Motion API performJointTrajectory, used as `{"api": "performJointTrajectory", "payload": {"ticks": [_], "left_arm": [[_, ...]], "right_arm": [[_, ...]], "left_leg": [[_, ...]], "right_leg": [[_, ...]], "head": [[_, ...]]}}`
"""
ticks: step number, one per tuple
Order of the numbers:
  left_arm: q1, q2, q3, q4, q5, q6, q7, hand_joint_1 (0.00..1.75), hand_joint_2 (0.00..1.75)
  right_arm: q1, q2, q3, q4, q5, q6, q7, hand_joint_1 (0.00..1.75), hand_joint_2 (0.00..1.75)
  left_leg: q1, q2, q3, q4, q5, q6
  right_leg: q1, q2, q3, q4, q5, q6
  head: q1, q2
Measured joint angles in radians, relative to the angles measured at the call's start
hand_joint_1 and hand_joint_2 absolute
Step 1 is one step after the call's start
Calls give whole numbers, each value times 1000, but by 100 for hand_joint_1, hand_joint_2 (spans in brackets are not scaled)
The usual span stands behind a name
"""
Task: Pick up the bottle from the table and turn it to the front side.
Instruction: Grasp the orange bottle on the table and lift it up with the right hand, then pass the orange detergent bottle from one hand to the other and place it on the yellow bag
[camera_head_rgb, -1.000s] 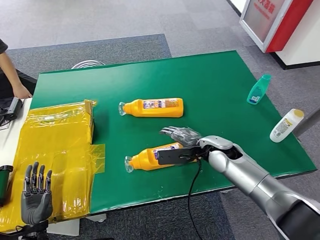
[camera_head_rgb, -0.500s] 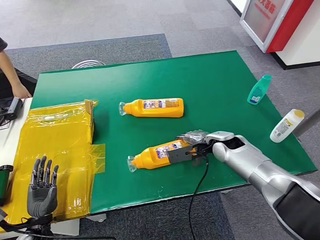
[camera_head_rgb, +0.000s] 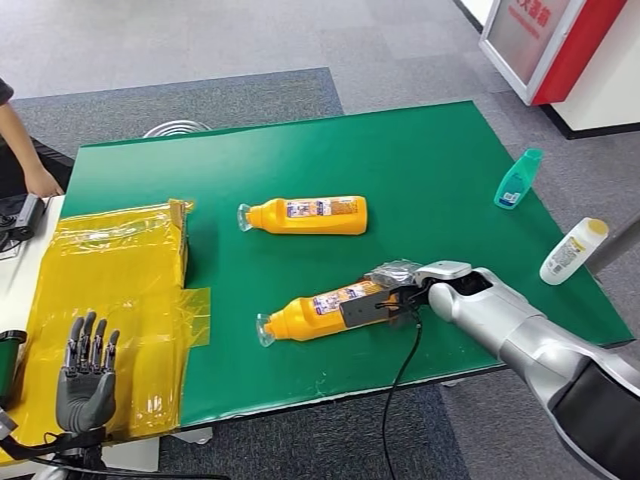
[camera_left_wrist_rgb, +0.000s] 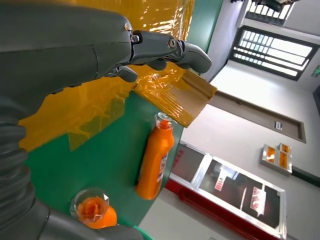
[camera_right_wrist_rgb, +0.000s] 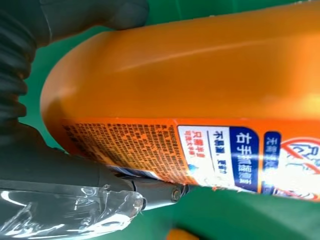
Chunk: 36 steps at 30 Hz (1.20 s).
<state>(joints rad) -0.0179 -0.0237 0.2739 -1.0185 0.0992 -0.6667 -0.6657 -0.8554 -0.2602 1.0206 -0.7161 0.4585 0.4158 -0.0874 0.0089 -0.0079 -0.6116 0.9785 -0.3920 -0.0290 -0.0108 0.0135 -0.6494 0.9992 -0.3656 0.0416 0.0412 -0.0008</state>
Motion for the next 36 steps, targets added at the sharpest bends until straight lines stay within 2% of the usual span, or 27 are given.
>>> {"api": "performJointTrajectory", "payload": {"ticks": [7, 12, 19, 29, 36], "left_arm": [[7, 4, 9, 1, 26, -7, 0, 0, 175], [18, 6, 36, 1, 53, -51, 0, 0, 175], [58, 4, 74, -39, -5, -68, 4, 0, 175], [127, -27, 64, -178, -39, -50, 65, 0, 175], [137, -53, 21, -226, 139, -82, 182, 0, 175]], "right_arm": [[7, -14, 14, -72, -16, -54, 25, 175, 175], [26, -17, 9, -153, 13, -127, 52, 175, 175], [112, -2, -70, -289, 25, -224, 60, 175, 175], [258, 89, -260, -396, 4, -319, 30, 175, 175], [350, 174, -372, -426, -26, -336, -23, 175, 175]], "left_leg": [[0, 0, 0, 0, 0, 0], [0, 0, 0, 0, 0, 0], [0, 0, -1, 0, 0, 0], [0, 0, -1, 0, 0, 0], [0, 0, -1, 0, 0, 0]], "right_leg": [[0, 0, 0, 0, 1, 0], [0, 0, 0, 0, 1, 0], [1, 0, -1, 0, 0, 0], [0, 0, -1, 0, 0, 0], [1, 0, -1, 0, 0, 0]], "head": [[0, 0], [0, 0], [0, 0], [0, 0], [0, 0]]}}
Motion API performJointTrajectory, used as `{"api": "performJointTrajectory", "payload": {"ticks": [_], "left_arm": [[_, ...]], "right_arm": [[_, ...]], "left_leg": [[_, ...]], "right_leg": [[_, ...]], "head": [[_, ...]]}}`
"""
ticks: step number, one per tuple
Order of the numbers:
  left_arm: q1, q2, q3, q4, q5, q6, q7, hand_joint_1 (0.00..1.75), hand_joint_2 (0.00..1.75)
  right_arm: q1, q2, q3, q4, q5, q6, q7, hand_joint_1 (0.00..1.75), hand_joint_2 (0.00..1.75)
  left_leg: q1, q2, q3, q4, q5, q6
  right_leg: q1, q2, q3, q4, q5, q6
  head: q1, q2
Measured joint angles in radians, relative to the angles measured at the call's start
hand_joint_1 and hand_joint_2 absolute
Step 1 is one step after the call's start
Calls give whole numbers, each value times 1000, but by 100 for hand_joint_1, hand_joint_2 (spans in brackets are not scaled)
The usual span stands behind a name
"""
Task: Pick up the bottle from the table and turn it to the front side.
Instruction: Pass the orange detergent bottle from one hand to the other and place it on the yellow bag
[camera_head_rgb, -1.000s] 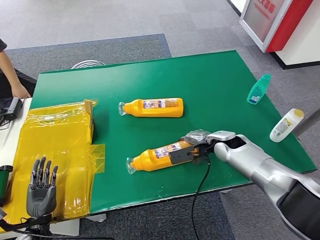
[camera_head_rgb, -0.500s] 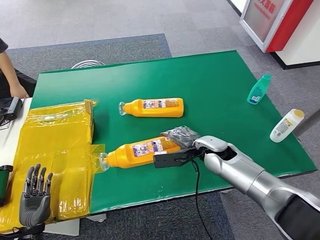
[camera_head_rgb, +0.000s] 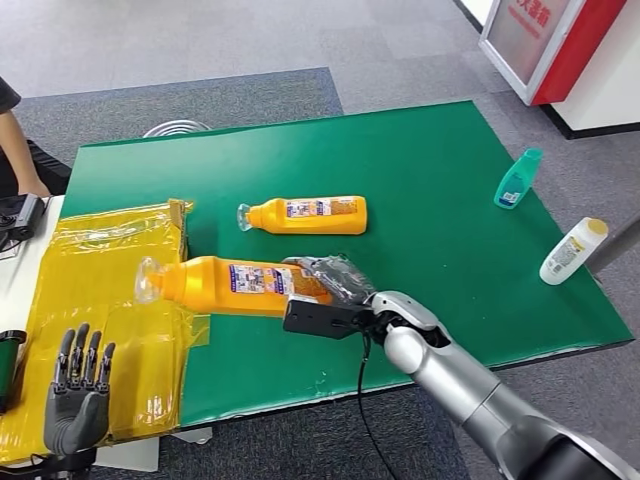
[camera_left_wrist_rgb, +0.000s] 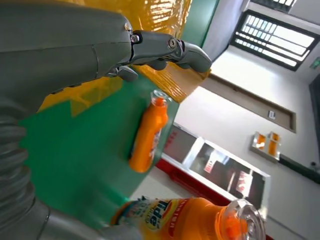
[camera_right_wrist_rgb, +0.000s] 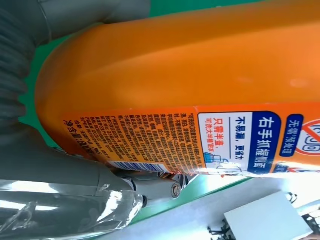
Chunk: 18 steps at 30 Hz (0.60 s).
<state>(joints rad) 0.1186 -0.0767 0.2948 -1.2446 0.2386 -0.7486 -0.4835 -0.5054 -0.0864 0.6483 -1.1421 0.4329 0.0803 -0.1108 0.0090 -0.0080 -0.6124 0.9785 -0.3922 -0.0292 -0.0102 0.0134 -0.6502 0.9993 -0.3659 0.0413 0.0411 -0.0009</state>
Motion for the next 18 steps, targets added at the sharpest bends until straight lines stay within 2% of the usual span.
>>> {"api": "performJointTrajectory", "payload": {"ticks": [5, 14, 18], "left_arm": [[0, -9, -24, -10, 41, -7, 18, 0, 175], [0, -11, -44, -16, 46, -7, 25, 0, 175], [1, -9, -74, -32, 106, -1, 58, 0, 175]], "right_arm": [[37, 39, -37, 0, -7, -1, -13, 175, 175], [53, 62, -61, 0, -11, 0, -18, 175, 175], [78, 98, -57, 8, 9, -2, -57, 175, 175]], "left_leg": [[0, 0, 0, 0, 0, 0], [0, 0, 0, 0, 0, 0], [0, 0, 0, 0, 0, -1]], "right_leg": [[0, 0, 0, 0, 0, 0], [0, 0, 0, 0, 0, 0], [0, 0, 0, 0, 0, 0]], "head": [[0, 0], [0, 0], [0, 0]]}}
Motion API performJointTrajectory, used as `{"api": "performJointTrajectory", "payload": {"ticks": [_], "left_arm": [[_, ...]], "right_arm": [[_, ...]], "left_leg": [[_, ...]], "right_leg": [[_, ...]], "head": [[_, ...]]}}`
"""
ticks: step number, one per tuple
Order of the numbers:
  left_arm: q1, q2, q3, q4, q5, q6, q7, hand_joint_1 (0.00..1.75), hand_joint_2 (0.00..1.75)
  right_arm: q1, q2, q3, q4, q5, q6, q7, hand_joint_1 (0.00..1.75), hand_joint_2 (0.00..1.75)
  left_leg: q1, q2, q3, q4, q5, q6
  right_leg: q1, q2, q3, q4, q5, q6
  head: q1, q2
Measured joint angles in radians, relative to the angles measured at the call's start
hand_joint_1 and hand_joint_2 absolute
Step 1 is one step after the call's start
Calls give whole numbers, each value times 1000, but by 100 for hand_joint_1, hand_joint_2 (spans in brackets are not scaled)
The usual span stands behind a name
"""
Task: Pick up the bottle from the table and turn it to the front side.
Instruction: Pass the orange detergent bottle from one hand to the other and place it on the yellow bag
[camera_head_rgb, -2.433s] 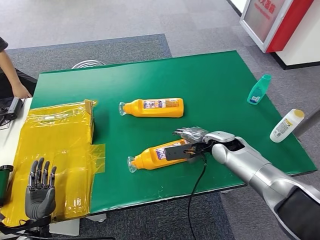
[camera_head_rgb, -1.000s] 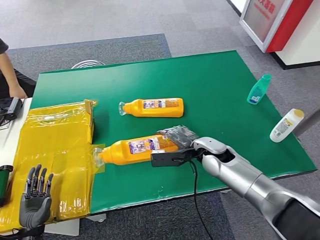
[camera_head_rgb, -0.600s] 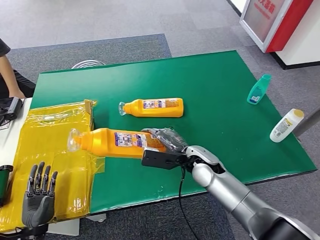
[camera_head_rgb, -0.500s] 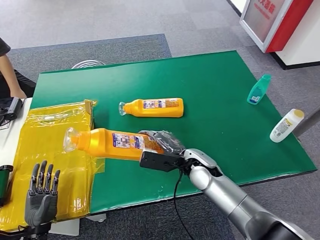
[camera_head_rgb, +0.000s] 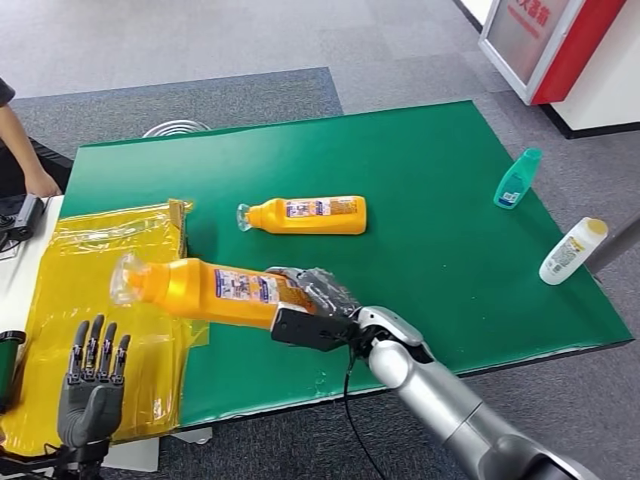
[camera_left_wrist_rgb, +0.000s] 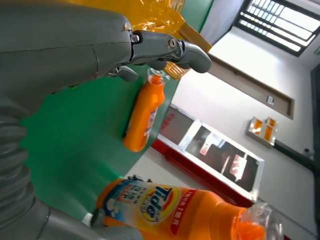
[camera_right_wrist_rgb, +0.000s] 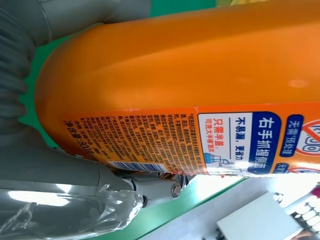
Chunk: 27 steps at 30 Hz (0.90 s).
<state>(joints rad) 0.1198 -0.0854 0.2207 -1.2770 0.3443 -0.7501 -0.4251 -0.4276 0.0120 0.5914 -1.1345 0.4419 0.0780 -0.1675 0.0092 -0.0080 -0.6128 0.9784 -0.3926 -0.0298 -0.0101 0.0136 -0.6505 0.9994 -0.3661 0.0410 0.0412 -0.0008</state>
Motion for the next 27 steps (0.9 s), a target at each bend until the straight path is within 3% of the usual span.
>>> {"api": "performJointTrajectory", "payload": {"ticks": [8, 16, 27], "left_arm": [[1, 104, -21, -8, 27, -157, -77, 0, 175], [-17, 125, -138, -55, 26, -54, -23, 0, 175], [-75, 156, -319, -111, 80, 8, 34, 0, 175]], "right_arm": [[-43, 143, 77, 115, 24, -51, -67, 175, 175], [-10, 133, 98, 129, 67, -74, -69, 175, 175], [76, 129, 106, 126, 113, -131, -158, 175, 175]], "left_leg": [[2, 1, -2, 0, 2, -4], [0, 0, -3, 0, 2, -2], [1, 0, -4, 0, 1, -3]], "right_leg": [[2, 0, -4, 1, -1, -4], [0, 0, -4, 0, 2, -2], [1, 0, -5, 0, 1, -2]], "head": [[0, 0], [0, 0], [0, 0]]}}
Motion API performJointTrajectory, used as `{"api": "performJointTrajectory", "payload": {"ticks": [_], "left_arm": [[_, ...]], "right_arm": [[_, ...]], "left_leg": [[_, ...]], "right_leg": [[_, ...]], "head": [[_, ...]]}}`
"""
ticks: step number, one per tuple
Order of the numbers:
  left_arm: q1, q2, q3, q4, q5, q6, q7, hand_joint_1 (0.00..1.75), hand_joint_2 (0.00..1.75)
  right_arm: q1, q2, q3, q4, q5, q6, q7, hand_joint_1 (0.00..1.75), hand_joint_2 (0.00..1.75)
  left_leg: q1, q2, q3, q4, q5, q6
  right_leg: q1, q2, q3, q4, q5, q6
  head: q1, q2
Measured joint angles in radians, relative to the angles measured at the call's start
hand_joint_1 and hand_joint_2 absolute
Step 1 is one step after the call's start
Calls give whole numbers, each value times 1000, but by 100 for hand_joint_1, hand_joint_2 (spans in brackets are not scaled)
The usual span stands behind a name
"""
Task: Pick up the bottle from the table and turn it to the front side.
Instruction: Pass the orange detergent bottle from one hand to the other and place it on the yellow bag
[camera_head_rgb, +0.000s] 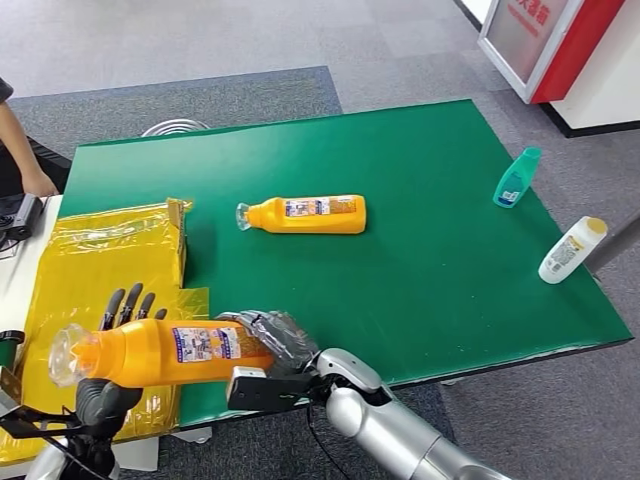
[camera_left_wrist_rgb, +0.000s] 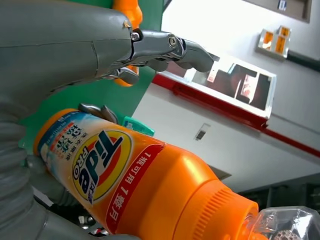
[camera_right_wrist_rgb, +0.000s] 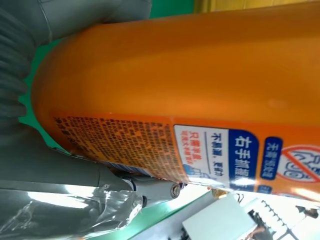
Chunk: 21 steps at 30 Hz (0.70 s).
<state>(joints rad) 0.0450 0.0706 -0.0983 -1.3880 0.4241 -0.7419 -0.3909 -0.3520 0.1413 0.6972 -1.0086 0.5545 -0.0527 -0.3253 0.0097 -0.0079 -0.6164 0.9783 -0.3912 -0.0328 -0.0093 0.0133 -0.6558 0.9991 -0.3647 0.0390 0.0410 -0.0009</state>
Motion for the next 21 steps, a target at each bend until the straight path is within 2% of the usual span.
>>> {"api": "performJointTrajectory", "payload": {"ticks": [12, 21], "left_arm": [[-67, 24, -147, 8, 23, -48, -7, 0, 175], [-120, 96, -250, 45, -45, -71, -78, 0, 175]], "right_arm": [[-13, 27, 10, 48, 9, -3, -8, 175, 175], [-56, 37, 15, 111, -3, -2, -2, 175, 175]], "left_leg": [[0, 0, 0, 0, 0, 0], [0, 0, -1, 0, 1, 0]], "right_leg": [[0, 0, 0, 0, 1, 0], [0, 0, 0, 0, 1, -1]], "head": [[0, 0], [0, 0]]}}
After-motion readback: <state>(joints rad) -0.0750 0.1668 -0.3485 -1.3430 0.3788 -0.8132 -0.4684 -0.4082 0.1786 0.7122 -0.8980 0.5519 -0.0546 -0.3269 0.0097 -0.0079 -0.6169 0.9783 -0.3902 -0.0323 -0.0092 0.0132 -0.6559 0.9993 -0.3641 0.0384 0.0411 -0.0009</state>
